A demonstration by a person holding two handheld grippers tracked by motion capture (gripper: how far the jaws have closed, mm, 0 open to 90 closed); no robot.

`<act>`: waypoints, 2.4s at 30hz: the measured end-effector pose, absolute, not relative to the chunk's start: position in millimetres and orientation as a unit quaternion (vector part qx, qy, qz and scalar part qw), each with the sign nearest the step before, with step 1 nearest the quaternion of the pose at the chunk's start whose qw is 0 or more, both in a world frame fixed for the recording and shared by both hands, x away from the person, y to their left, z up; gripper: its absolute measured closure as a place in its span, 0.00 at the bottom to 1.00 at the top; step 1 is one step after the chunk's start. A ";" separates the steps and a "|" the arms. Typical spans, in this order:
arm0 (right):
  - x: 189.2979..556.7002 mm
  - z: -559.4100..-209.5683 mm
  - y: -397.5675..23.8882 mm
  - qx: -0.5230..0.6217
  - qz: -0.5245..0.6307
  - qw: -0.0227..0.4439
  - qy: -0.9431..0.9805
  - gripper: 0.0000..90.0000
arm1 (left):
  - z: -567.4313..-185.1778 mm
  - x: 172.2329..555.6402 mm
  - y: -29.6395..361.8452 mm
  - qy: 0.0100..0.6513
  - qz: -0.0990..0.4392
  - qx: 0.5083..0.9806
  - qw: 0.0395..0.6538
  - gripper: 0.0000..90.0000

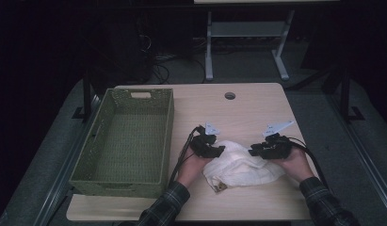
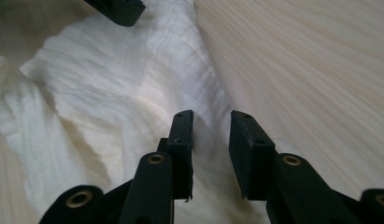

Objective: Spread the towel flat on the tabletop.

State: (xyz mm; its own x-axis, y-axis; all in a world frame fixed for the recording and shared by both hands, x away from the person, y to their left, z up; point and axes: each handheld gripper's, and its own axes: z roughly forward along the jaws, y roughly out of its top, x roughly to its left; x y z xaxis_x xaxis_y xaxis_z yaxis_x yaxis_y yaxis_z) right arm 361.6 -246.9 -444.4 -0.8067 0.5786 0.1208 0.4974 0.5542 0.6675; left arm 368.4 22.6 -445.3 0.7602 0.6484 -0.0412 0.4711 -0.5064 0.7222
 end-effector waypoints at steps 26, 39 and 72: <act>288.2 -445.7 -246.0 0.257 0.351 0.032 0.900 0.93 | -453.8 298.6 33.4 0.267 0.017 0.893 0.361 0.94; 360.1 -444.4 -250.1 0.314 0.360 0.070 0.876 0.74 | -460.9 299.1 27.4 0.262 0.017 0.899 0.350 0.93; 274.6 -435.2 -287.7 0.310 0.360 0.067 0.877 0.98 | -460.1 298.3 26.3 0.261 0.015 0.902 0.345 0.89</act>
